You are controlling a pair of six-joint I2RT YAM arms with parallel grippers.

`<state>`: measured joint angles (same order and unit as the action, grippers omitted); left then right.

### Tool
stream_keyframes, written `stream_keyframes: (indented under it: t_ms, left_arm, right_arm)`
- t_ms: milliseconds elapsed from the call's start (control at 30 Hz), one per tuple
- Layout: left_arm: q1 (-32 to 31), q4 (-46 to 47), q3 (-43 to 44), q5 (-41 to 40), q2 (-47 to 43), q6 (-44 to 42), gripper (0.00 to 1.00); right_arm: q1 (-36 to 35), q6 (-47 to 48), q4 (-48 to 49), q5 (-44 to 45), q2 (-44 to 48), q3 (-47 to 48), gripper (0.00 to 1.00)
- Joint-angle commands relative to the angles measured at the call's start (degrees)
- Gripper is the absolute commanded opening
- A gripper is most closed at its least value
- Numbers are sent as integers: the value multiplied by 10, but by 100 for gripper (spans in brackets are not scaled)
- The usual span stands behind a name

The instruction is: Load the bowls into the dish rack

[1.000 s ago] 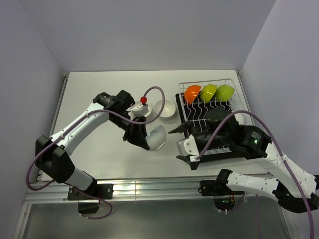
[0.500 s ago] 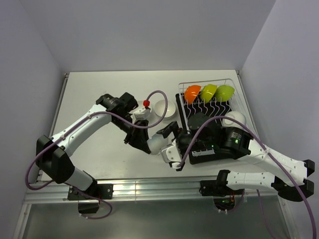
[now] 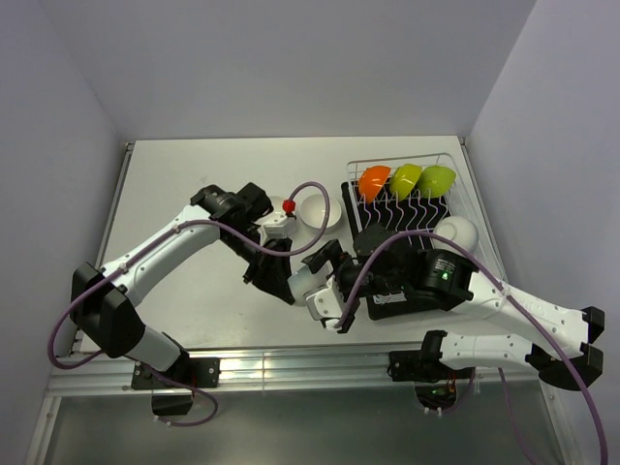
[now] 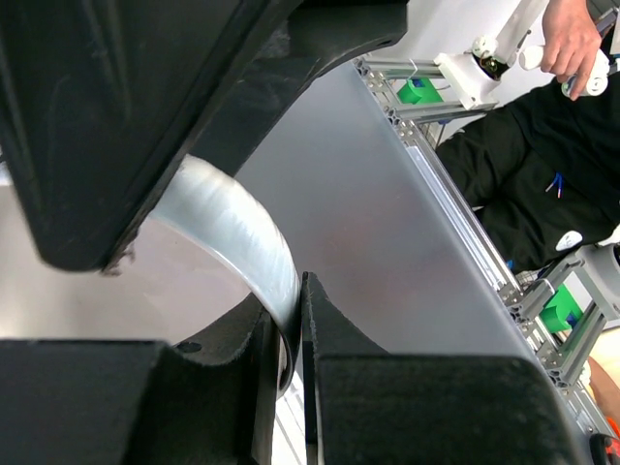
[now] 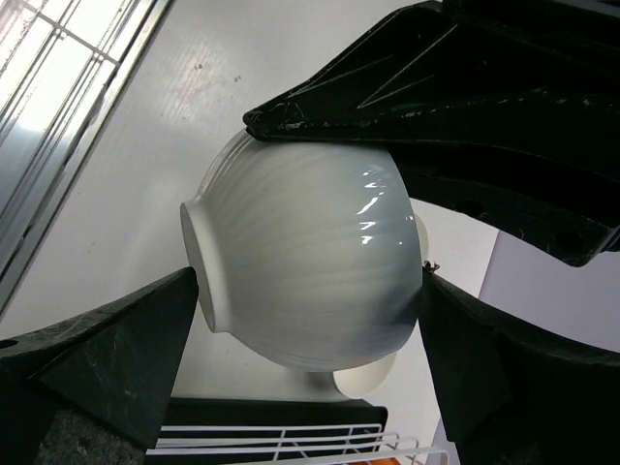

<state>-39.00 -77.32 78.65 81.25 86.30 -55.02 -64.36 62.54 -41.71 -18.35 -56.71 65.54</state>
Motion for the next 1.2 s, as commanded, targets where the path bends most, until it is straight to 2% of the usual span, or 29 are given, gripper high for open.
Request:
stream_keyframes:
  t_ms: [0, 133, 233, 267, 333, 367, 433, 467, 500, 567, 767, 800, 900, 967, 1033, 1167]
  left_arm:
    - [-5, -12, 23, 95, -17, -25, 0]
    - [-5, -12, 28, 98, -11, -24, 0]
    - [-5, -12, 31, 97, -6, -24, 0]
    - [-6, -12, 29, 97, -7, -25, 0]
    - [-5, -11, 28, 94, -5, -25, 2]
    - [-5, -11, 27, 94, -5, -25, 4]
    - [-5, -11, 27, 92, -4, -25, 13]
    - [-6, -11, 29, 90, -3, -25, 17]
    - [-5, -11, 29, 87, -3, -25, 25]
    - [-6, -11, 34, 79, 1, -23, 30]
    - [-3, -11, 52, 54, 15, -5, 43]
    - [-3, -10, 56, 48, 15, -4, 54]
    - [2, -10, 78, 23, 24, 11, 58]
    - [12, 22, 95, 5, 26, 41, 60]
    - [23, 63, 101, -35, 18, 109, 60]
    - [53, 176, 92, -89, -11, 201, 63]
  right_arm:
    - [-4, 8, 20, 10, 1, -7, 100]
    - [-4, 13, 21, 11, 0, -11, 92]
    - [-5, 12, 24, 12, 1, -11, 75]
    - [-4, 12, 25, 12, 3, -11, 64]
    - [-5, 14, 29, 11, 5, -14, 54]
    - [-4, 14, 29, 10, 7, -15, 44]
    - [-4, 11, 27, 9, 9, -15, 34]
    - [-4, 9, 25, 9, 9, -13, 22]
    - [-4, 7, 23, 9, 8, -12, 15]
    - [-4, 0, 22, 9, 12, -11, 0]
    - [-3, -12, 20, -4, 32, -15, 0]
    - [-3, -14, 16, -4, 34, -14, 0]
    - [-3, -16, 9, -5, 37, -9, 0]
    - [-3, -16, 7, -6, 42, -8, 0]
    - [-3, -21, 7, -6, 48, -8, 0]
    - [-3, -30, 10, 13, 62, -21, 0]
